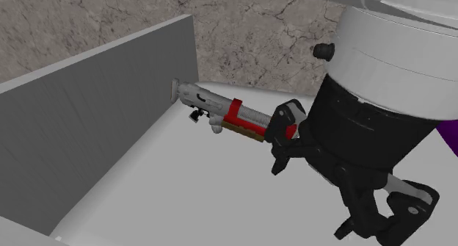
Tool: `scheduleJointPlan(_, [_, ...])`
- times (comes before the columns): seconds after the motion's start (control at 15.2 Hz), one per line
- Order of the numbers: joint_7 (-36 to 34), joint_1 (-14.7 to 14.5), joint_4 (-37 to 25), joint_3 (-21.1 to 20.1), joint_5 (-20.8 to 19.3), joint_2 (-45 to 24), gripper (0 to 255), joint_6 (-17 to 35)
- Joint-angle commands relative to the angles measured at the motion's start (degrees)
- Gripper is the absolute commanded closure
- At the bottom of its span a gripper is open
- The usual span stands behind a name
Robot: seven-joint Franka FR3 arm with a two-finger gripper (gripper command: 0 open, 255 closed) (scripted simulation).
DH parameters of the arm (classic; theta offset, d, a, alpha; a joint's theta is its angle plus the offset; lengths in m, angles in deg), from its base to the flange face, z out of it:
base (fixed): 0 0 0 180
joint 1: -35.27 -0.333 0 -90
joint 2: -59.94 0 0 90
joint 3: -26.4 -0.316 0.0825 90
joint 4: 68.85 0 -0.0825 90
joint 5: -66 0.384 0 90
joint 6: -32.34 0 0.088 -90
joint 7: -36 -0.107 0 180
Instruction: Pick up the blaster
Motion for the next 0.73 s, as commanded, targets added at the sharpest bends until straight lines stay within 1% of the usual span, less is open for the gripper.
scheduleJointPlan(0.0, [-5.92, 0.07, -0.84, -3.48, 2.03, -1.30, 0, 0.98])
scheduleJointPlan(0.33, [-19.87, 1.04, -4.76, -12.19, 5.77, -6.87, 0, 4.05])
scheduleJointPlan(0.66, [-34.07, 3.47, -11.18, -20.84, 6.81, -15.15, 0, 7.35])
